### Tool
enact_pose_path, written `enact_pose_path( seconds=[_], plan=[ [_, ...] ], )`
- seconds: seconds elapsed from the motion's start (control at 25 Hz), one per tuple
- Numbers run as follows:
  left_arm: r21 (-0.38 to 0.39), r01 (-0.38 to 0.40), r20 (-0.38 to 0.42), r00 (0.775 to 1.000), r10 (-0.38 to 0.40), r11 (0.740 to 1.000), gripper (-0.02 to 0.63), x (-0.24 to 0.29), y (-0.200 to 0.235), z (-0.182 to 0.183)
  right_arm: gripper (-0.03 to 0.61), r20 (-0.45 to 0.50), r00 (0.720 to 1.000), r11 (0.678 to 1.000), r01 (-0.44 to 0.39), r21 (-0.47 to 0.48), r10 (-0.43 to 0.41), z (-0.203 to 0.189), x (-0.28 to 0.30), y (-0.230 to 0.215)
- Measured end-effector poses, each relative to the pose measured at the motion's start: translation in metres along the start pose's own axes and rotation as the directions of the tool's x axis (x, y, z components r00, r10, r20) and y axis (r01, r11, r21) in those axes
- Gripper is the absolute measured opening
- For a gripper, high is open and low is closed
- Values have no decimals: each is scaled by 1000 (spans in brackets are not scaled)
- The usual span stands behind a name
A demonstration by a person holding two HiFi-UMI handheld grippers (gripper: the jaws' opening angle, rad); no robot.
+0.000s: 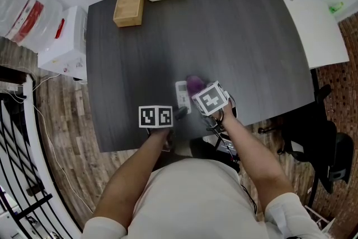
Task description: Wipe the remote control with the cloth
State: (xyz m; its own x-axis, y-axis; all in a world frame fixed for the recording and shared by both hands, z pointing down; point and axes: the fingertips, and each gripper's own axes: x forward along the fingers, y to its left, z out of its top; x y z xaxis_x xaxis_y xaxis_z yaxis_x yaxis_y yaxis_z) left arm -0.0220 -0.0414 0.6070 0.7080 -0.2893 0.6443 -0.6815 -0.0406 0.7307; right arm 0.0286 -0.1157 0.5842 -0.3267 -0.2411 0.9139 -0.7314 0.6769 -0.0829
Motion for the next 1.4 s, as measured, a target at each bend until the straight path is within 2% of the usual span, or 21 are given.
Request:
enact_pose_path(
  seconds=[0.24, 0.4, 0.56, 0.68, 0.8, 0.96, 1.16, 1.28, 1.4],
  plan=[
    [46, 27, -27, 999, -25, 999, 149, -18, 8, 5, 124, -7, 1000, 1000, 8, -11, -8, -2, -4, -3],
    [88, -29, 25, 999, 27, 996, 147, -28, 27, 50, 124, -1, 1000, 1000, -19, -21, 19, 1, -14, 6],
    [165, -81, 7, 997, 81, 983, 147, -15, 33, 87, 124, -5, 998, 996, -70, -49, 69, 14, -19, 25],
    [205, -106, -21, 993, 113, 973, 147, -3, 34, 96, 124, -56, 992, 987, -119, -104, 114, 16, -11, 44],
    [224, -109, -42, 992, 122, 968, 147, 7, 32, 97, 124, -144, 984, 982, -124, -140, 104, 2, 1, 52],
    [201, -108, -50, 991, 121, 974, 143, 10, 30, 97, 124, -174, 980, 981, -119, -155, 92, -6, 3, 54],
    [113, -108, -27, 993, 112, 988, 129, 9, 32, 94, 124, -205, 976, 958, -130, -254, 78, -16, -3, 72],
    [109, -106, -25, 994, 110, 988, 126, 9, 32, 93, 124, -229, 971, 941, -145, -306, 75, -23, -6, 83],
    [124, -110, -31, 993, 115, 986, 126, 10, 31, 92, 124, -249, 964, 933, -168, -319, 88, -29, -8, 91]
  ],
)
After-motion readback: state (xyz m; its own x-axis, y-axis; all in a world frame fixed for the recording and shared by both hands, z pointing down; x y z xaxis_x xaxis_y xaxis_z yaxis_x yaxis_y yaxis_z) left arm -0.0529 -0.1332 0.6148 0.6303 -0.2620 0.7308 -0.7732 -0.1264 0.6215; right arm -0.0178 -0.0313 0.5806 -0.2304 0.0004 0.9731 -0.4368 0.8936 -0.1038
